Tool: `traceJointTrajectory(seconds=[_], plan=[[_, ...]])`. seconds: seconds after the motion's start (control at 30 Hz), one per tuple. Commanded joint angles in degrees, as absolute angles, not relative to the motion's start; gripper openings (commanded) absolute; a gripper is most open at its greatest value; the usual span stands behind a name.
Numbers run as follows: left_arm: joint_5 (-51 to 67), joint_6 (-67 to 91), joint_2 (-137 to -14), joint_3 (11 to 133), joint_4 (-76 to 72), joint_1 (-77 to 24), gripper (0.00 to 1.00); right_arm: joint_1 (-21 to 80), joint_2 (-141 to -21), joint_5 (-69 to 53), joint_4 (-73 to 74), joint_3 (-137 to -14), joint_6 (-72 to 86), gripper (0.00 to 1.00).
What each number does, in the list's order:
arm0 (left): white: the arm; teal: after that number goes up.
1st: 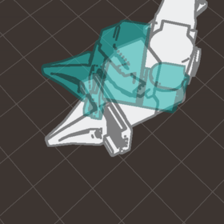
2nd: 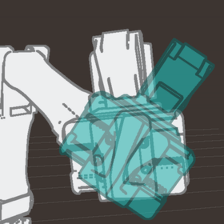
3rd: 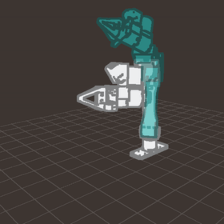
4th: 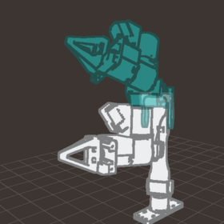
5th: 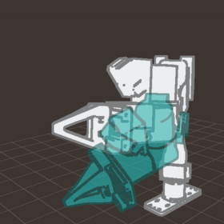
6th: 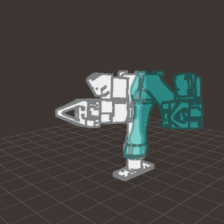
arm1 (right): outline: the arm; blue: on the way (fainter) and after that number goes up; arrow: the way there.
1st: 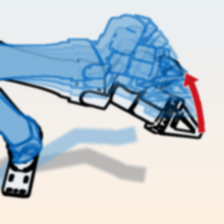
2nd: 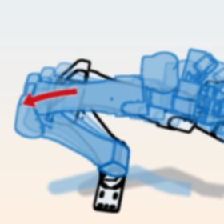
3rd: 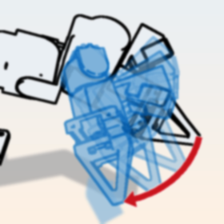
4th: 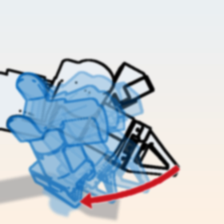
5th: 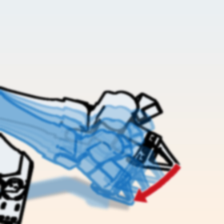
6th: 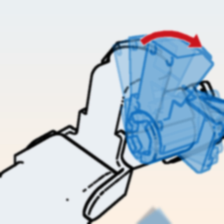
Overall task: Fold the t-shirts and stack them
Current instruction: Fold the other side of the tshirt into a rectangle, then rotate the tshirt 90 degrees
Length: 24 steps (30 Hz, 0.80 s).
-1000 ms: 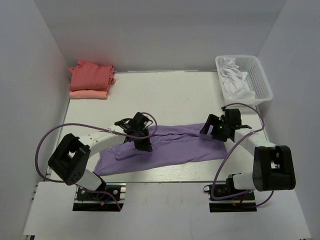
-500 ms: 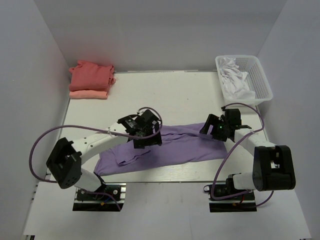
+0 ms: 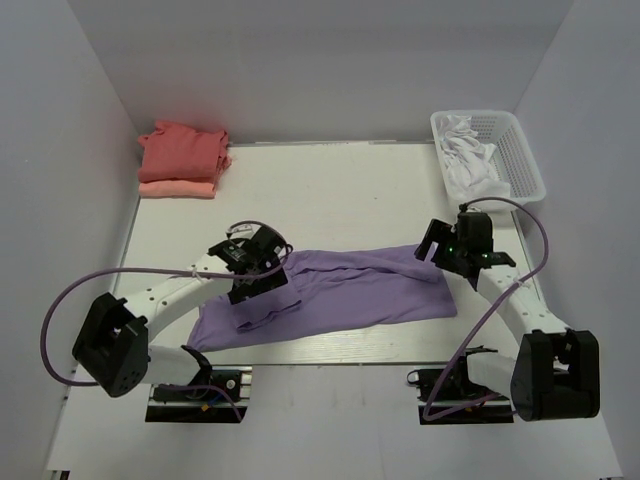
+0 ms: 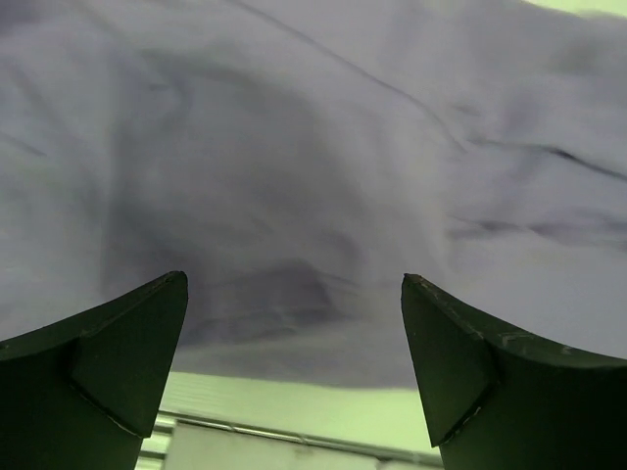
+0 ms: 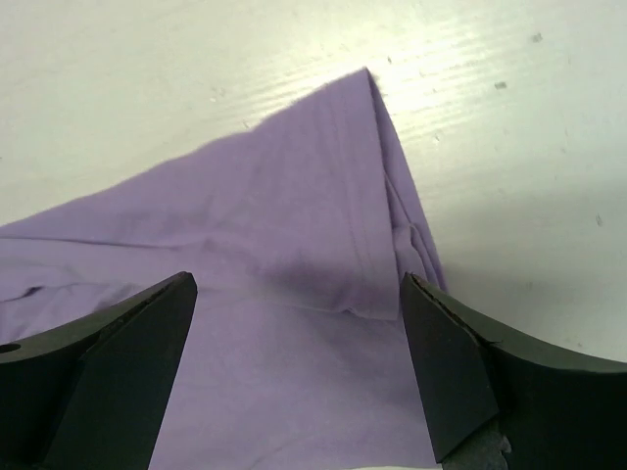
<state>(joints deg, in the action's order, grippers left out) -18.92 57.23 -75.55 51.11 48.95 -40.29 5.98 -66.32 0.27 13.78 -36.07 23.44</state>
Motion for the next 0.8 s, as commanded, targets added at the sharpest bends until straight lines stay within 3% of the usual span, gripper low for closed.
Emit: traceJointTrajectory(seconds=[0.0,0.17,0.23,0.43,0.6,0.77], plan=[[-22.93,59.33,-72.52,48.79,47.56,-36.66,1.0,6.85,-66.35,-1.82,14.33,-39.72,21.54,0.9],[-21.45,55.91,-69.79,43.86,37.9,-31.56,1.0,8.61,-73.63,-7.47,12.31,-42.09,21.27,0.9],[-18.03,53.45,-73.99,43.33,34.04,-29.27,1.0,9.49,-77.32,-7.91,11.69,-43.15,21.36,0.9],[-13.28,52.12,-87.34,45.7,32.78,-24.35,1.0,9.58,-84.53,-10.55,8.09,-43.33,23.82,0.9],[-13.27,50.89,-85.97,41.23,33.57,-19.52,1.0,7.39,-94.19,-9.31,10.1,-45.96,27.15,0.9],[-13.27,47.74,-86.04,41.74,32.17,-15.91,1.0,5.89,-94.75,-7.04,8.52,-43.16,30.06,0.9]])
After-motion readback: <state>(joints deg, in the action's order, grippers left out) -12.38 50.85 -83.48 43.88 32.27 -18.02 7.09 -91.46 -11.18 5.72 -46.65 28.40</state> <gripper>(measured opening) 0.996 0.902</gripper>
